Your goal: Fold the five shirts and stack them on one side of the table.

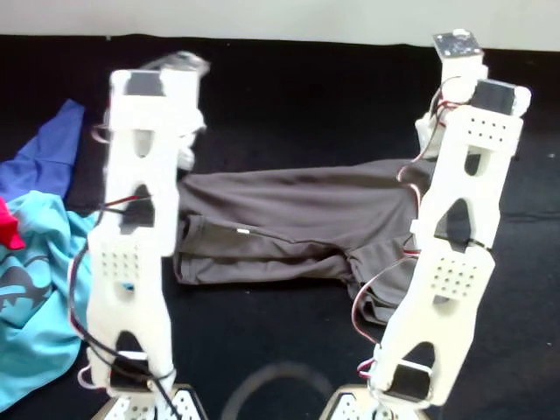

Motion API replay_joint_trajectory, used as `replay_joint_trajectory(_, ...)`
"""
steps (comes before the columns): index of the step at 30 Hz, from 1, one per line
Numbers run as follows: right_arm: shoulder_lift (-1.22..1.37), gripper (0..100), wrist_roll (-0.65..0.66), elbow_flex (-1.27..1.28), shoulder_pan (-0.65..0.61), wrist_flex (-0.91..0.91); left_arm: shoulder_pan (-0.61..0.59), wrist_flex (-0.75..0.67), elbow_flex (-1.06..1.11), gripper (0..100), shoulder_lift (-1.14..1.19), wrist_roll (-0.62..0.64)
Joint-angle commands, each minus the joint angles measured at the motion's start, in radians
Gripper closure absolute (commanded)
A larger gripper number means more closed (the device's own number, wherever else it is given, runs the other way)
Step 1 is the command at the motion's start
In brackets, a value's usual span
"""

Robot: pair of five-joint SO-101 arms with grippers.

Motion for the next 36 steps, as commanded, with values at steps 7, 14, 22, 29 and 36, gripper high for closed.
replay_joint_trajectory(7,-0.294,99.1,-0.009,0.180,0.024,0.015,0.107,-0.094,0.449,99,-0.163,-0.029)
replay_joint_trajectory(14,-0.576,99.1,-0.005,0.585,0.001,0.007,0.081,-0.072,0.605,99,-0.163,-0.029)
replay_joint_trajectory(22,-0.673,99.1,-0.003,0.862,-0.001,-0.042,0.064,-0.014,0.759,99,-0.374,-0.074)
replay_joint_trajectory(29,-0.668,99.1,0.000,1.106,-0.143,-0.211,0.062,-0.144,1.004,99,-0.538,-0.112)
replay_joint_trajectory(36,-0.668,99.1,0.000,1.417,-0.234,-0.466,0.068,-0.368,0.969,99,-0.536,-0.072)
